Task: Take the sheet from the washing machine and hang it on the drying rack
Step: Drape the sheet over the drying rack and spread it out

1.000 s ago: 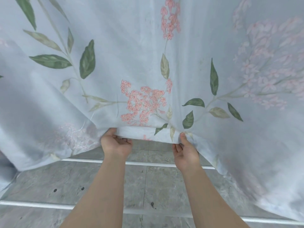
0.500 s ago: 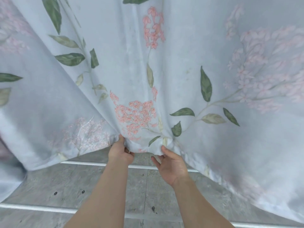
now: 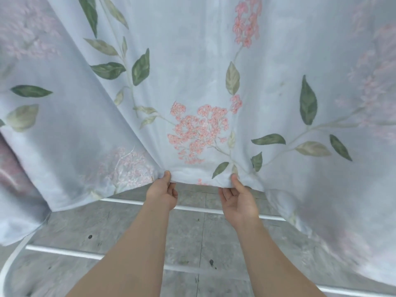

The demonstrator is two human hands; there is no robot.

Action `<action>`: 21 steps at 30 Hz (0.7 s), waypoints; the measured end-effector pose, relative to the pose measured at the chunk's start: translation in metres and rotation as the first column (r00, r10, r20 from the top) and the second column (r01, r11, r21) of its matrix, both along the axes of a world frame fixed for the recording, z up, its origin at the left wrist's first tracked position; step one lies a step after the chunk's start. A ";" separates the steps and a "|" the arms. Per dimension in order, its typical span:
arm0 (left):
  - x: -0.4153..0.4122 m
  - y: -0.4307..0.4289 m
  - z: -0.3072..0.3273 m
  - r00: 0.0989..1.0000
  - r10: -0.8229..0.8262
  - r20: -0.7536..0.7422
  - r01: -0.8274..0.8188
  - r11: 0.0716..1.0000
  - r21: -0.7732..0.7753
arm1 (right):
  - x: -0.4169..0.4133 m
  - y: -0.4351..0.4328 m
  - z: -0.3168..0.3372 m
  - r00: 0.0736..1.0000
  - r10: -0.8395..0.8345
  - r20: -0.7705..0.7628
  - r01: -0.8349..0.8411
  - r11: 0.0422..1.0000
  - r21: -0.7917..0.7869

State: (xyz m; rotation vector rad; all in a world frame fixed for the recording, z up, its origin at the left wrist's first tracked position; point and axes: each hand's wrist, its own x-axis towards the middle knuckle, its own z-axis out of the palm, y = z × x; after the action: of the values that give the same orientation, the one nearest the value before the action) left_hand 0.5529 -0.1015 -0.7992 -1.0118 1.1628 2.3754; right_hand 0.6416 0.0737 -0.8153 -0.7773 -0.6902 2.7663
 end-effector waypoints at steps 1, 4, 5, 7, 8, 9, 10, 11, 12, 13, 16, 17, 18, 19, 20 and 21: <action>-0.002 -0.001 -0.001 1.000 -0.008 0.008 0.009 1.000 -0.003 | 0.001 -0.004 0.000 0.999 0.028 -0.017 -0.028 1.000 -0.002; -0.007 -0.001 -0.002 0.999 -0.020 0.032 0.019 1.000 0.016 | 0.000 -0.008 -0.001 0.991 0.111 -0.077 -0.110 0.994 0.024; -0.009 0.000 -0.002 0.999 -0.025 0.040 0.023 0.999 0.029 | 0.000 -0.009 0.001 0.987 0.135 -0.089 -0.132 0.990 0.043; -0.010 0.001 -0.001 0.998 -0.058 0.034 0.055 0.996 0.067 | -0.002 -0.016 0.003 0.977 0.187 -0.102 -0.180 0.981 0.076; -0.009 0.004 0.001 0.996 -0.080 0.026 0.078 0.993 0.088 | -0.002 -0.019 0.003 0.972 0.213 -0.102 -0.204 0.974 0.094; -0.007 0.006 0.003 0.995 -0.100 0.015 0.097 0.989 0.113 | -0.004 -0.022 0.002 0.967 0.236 -0.093 -0.225 0.967 0.117; -0.006 0.008 0.005 0.993 -0.117 -0.003 0.117 0.984 0.138 | -0.004 -0.025 0.002 0.964 0.253 -0.084 -0.240 0.961 0.135; -0.004 0.009 0.008 0.991 -0.130 -0.022 0.132 0.978 0.159 | -0.006 -0.029 0.002 0.962 0.261 -0.076 -0.249 0.957 0.147; -0.003 0.011 0.008 0.989 -0.140 -0.039 0.145 0.975 0.170 | -0.007 -0.032 0.003 0.964 0.253 -0.079 -0.240 0.960 0.145; -0.002 0.012 0.009 0.988 -0.145 -0.049 0.151 0.972 0.178 | -0.009 -0.033 0.003 0.969 0.234 -0.082 -0.222 0.966 0.136; -0.001 0.008 0.008 0.995 -0.096 -0.036 0.101 0.982 0.161 | -0.014 -0.027 0.009 0.992 0.123 -0.040 -0.117 0.986 0.120; -0.001 0.004 0.010 0.998 -0.059 -0.029 0.064 0.982 0.180 | -0.017 -0.021 0.011 0.997 0.072 -0.010 -0.070 0.988 0.139; -0.002 -0.001 0.012 0.999 -0.012 -0.033 0.019 0.973 0.231 | -0.019 -0.015 0.013 1.000 0.020 0.014 -0.022 0.986 0.164; -0.003 -0.006 0.014 0.998 0.044 -0.051 -0.027 0.954 0.298 | -0.020 -0.008 0.015 0.999 -0.037 0.032 0.030 0.981 0.192; -0.006 -0.011 0.015 0.992 0.101 -0.075 -0.067 0.927 0.370 | -0.022 -0.002 0.018 0.995 -0.096 0.041 0.084 0.972 0.218; -0.006 -0.015 0.019 0.983 0.153 -0.098 -0.095 0.892 0.441 | -0.023 0.002 0.020 0.986 -0.160 0.051 0.144 0.960 0.238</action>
State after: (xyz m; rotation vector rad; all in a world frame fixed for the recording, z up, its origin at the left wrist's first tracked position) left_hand 0.5465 -0.1163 -0.7802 -0.8050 0.5645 2.6663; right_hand 0.6185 0.0762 -0.7953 -0.8401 -0.9093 2.4740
